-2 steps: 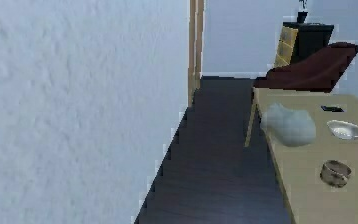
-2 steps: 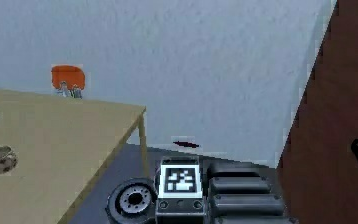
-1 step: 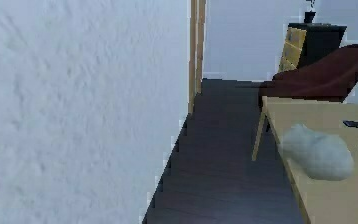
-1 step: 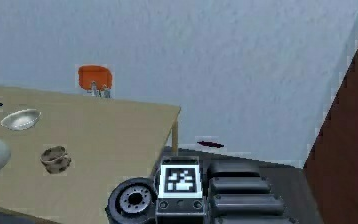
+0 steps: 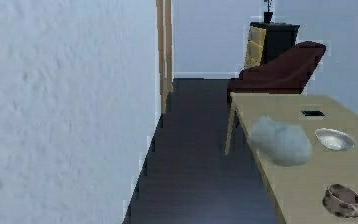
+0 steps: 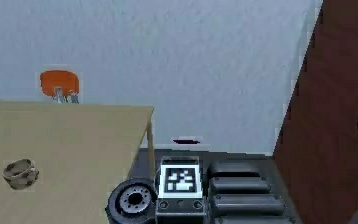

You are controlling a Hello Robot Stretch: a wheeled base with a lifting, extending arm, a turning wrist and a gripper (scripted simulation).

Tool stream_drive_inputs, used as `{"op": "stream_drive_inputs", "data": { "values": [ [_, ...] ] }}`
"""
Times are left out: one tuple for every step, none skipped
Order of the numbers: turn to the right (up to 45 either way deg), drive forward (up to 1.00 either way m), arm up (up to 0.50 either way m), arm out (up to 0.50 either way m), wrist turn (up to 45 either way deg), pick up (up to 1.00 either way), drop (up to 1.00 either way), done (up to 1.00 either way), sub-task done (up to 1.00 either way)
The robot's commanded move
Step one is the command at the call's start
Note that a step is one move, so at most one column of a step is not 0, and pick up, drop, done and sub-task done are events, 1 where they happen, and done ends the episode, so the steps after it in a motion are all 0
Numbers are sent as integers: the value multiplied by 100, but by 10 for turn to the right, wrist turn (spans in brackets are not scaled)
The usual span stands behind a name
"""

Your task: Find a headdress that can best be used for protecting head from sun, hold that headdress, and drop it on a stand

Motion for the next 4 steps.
{"op": "stream_drive_inputs", "data": {
  "values": [
    [0,100,0,0,0,0,0,0,0],
    [30,0,0,0,0,0,0,0,0],
    [0,100,0,0,0,0,0,0,0],
    [0,100,0,0,0,0,0,0,0]
  ]
}}
